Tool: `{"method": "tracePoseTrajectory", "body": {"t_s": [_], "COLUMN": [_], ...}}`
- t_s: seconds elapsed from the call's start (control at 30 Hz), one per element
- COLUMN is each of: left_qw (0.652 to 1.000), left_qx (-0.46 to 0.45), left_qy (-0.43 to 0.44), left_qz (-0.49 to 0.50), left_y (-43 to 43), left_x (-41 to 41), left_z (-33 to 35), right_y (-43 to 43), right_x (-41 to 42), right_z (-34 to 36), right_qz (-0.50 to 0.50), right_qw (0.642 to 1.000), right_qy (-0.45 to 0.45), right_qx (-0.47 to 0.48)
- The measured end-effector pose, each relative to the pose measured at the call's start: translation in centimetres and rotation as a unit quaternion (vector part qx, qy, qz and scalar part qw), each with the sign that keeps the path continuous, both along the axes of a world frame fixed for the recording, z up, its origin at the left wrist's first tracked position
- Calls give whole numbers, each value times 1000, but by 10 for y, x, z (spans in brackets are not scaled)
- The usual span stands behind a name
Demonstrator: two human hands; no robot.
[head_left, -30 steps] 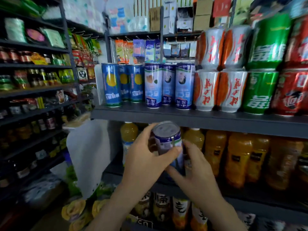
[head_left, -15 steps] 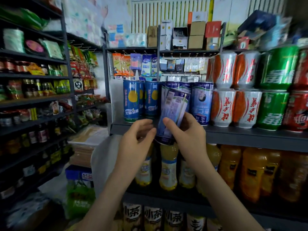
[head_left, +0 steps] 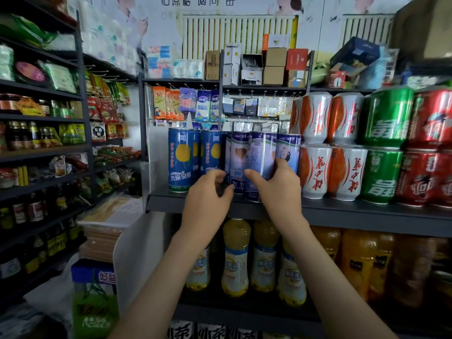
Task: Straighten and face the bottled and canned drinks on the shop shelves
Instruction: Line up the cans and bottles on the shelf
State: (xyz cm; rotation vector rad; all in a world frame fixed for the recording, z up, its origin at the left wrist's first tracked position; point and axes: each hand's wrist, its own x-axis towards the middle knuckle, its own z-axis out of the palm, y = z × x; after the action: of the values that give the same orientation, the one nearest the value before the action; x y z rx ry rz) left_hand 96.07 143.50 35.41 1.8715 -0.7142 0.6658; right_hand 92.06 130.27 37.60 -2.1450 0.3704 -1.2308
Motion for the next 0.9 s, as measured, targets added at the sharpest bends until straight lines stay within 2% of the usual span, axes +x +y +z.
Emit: {"method": "tracePoseTrajectory", "body": {"t_s": [0.27, 0.47, 0.7, 0.83, 0.9], "left_qw": [997, 997, 995, 984, 986], "left_qx": [63, 76, 23, -61, -69], "left_qy": [29, 4, -86, -169, -146], "left_qz": [14, 32, 43, 7, -36], "left_y": [-26, -28, -25, -27, -32], "left_x": [16, 13, -9, -39, -52], "left_z": [8, 2, -19, -61, -93], "right_y": [-4, -4, -7, -10, -15], "right_x": [9, 5, -6, -43, -64], "right_z": [0, -12, -20, -57, -86], "right_qz": [-58, -59, -88, -49, -31], "right_qw": [996, 996, 988, 983, 982], "right_qy": [8, -18, 22, -77, -100], "right_qx": [-68, -70, -123, -159, -159]}}
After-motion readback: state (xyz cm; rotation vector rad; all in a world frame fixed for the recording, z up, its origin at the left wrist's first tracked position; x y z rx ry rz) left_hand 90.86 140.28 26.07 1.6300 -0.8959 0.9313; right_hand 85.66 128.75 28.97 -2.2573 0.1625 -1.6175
